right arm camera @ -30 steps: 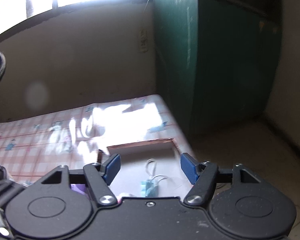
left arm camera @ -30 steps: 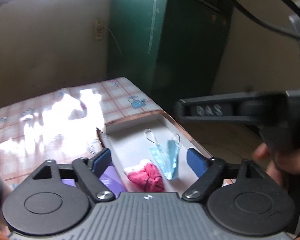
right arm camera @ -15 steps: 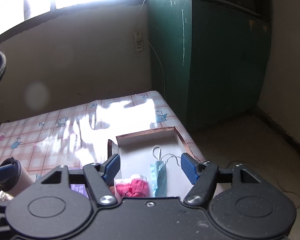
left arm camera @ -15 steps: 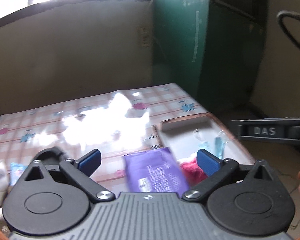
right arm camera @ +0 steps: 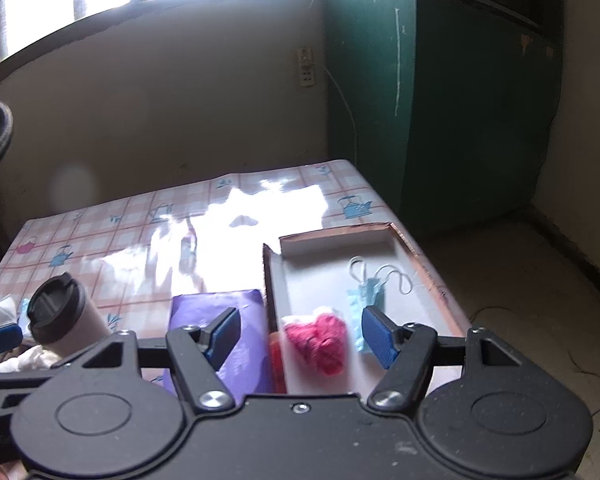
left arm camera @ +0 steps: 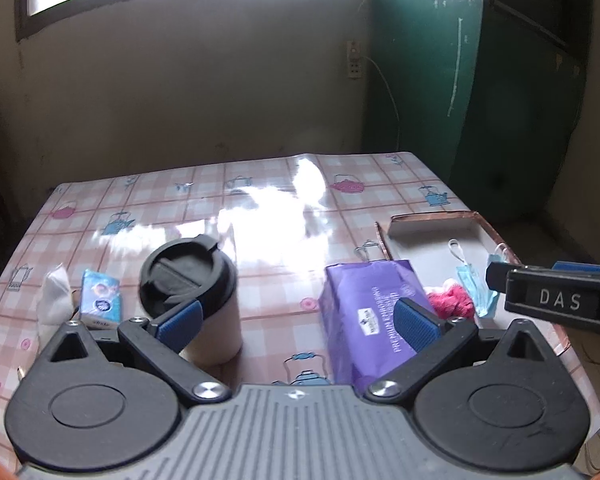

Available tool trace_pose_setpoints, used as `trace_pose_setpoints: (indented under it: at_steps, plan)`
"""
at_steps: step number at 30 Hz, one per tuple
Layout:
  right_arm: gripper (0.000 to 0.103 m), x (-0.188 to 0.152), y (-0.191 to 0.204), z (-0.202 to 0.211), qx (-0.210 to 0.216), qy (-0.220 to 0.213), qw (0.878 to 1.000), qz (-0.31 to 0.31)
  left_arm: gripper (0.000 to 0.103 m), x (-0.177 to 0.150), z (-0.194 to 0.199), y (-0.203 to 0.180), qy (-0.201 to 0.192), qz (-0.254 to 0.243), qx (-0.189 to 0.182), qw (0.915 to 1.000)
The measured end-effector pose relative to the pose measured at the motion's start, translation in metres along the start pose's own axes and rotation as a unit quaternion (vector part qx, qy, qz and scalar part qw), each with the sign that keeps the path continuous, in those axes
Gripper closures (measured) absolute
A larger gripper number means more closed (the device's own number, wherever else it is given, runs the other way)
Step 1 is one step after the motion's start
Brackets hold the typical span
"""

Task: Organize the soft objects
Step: 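Move both grippers back over the pile of items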

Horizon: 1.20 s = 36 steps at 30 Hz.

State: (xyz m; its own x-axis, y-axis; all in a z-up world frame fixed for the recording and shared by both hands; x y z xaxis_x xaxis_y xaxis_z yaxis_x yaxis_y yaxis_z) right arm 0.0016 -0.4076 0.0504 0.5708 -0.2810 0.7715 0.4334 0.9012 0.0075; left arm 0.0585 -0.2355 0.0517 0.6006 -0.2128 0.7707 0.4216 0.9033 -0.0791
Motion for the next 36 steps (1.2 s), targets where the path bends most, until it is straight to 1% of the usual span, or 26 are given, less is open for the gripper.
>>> trace_pose_setpoints:
  at_steps: [6, 8, 12, 18, 26, 36]
  plan:
    - [0.024, -0.009, 0.022, 0.008, 0.014, -0.002, 1.0, 0.011, 0.0, -0.008, 0.006, 0.019, 0.008, 0.017, 0.008, 0.9998]
    - [0.024, -0.012, 0.03, 0.008, 0.022, 0.0, 1.0, 0.013, 0.0, -0.01, 0.009, 0.027, 0.007, 0.023, 0.015, 0.9996]
    - [0.024, -0.02, 0.044, 0.009, 0.033, 0.007, 0.999, 0.019, 0.0, -0.014, 0.014, 0.041, 0.007, 0.027, 0.027, 0.9992]
    - [0.024, -0.028, 0.066, 0.012, 0.038, 0.012, 0.999, 0.033, 0.0, -0.021, 0.018, 0.059, 0.013, 0.036, 0.04, 0.9985]
    - [0.024, -0.038, 0.092, 0.013, 0.057, 0.017, 0.997, 0.04, 0.0, -0.03, 0.027, 0.081, 0.015, 0.036, 0.06, 0.9974]
    - [0.024, -0.054, 0.129, 0.019, 0.078, 0.025, 0.995, 0.065, 0.0, -0.046, 0.038, 0.113, 0.024, 0.056, 0.081, 0.9948]
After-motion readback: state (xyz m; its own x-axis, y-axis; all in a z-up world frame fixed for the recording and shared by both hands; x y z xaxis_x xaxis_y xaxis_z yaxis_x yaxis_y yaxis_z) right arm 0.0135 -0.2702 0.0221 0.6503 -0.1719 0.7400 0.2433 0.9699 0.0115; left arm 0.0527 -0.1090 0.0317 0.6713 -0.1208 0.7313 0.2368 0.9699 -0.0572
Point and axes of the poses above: each gripper's, at about its wrist camera, not at the fingertips, and z roughly against the way its jaws point, y to its left, x to its top, the point moved 6 cm from there along -z, roughly the way its jaws point, and after that the axes turned 7 degrees about -x, right-handed, at the moved point
